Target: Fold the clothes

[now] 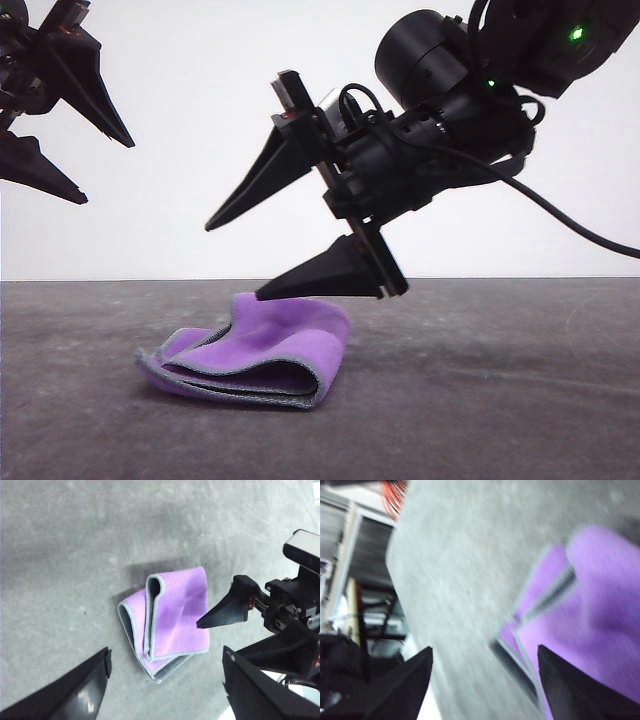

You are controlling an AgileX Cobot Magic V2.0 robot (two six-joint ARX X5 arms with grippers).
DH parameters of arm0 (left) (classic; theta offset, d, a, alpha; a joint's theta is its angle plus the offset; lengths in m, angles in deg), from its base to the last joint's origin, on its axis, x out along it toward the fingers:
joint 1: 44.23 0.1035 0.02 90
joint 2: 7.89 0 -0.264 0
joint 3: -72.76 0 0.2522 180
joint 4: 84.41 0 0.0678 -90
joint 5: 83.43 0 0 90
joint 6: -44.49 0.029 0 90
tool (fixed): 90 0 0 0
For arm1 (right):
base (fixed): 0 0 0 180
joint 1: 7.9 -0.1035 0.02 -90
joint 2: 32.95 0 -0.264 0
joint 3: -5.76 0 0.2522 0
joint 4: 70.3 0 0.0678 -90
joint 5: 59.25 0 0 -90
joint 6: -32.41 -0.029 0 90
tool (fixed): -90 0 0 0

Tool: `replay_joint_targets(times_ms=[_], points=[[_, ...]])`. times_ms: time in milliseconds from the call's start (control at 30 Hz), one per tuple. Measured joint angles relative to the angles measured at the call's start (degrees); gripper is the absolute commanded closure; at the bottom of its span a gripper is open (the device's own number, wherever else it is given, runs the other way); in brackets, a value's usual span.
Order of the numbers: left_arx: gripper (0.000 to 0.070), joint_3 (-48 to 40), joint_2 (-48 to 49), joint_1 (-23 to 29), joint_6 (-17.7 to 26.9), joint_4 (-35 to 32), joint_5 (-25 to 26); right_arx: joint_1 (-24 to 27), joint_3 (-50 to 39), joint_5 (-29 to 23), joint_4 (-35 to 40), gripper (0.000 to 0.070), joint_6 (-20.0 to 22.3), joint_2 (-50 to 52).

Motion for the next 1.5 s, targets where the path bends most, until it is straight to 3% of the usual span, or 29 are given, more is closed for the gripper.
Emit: replay_joint_targets(times_ms=[300, 533, 900, 1133, 1200, 1233, 1267, 1300, 1333, 1500], points=[[0.0265, 0.0, 0.3, 1.0, 0.1, 0.5, -5.2, 4.9, 0.0, -19.4, -19.7, 0.0281, 15.1, 15.5], [0.0265, 0.0, 4.2, 2.8, 0.2, 1.4, -5.5, 12.0, 0.0, -30.7, -33.0, 0.0281, 23.8, 27.9], [0.0266, -0.1, 11.6, 3.5, 0.4, 1.5, -11.6, 25.7, 0.0, -33.5, -42.7, 0.0281, 31.2, 41.4], [0.0269, -1.4, 12.0, 3.5, 0.2, 1.0, -11.9, 30.9, 0.0, -33.3, -45.8, 0.0288, 33.6, 43.8], [0.0344, -1.4, 12.0, 3.5, 0.1, 0.8, -11.9, 31.3, 0.0, -33.2, -45.8, 0.0389, 33.6, 43.9], [0.0498, -1.4, 12.0, 3.5, 0.2, 0.8, -11.9, 31.3, 0.0, -33.2, -45.8, 0.0549, 33.6, 43.9], [0.0617, -1.4, 12.0, 3.5, 0.2, 0.8, -11.9, 31.3, 0.0, -33.1, -45.9, 0.0655, 33.7, 43.9], [0.0677, -1.4, 12.0, 3.5, 0.2, 0.8, -11.9, 31.3, 0.0, -32.8, -45.9, 0.0683, 33.9, 43.9], [0.0687, -1.4, 12.0, 3.5, 0.2, 0.8, -11.9, 31.3, 0.0, -32.7, -46.0, 0.0688, 34.4, 43.9], [0.0684, -1.4, 12.0, 3.5, -0.3, 0.9, -11.9, 31.3, 0.0, -32.3, -46.2, 0.0688, 35.1, 43.9]])
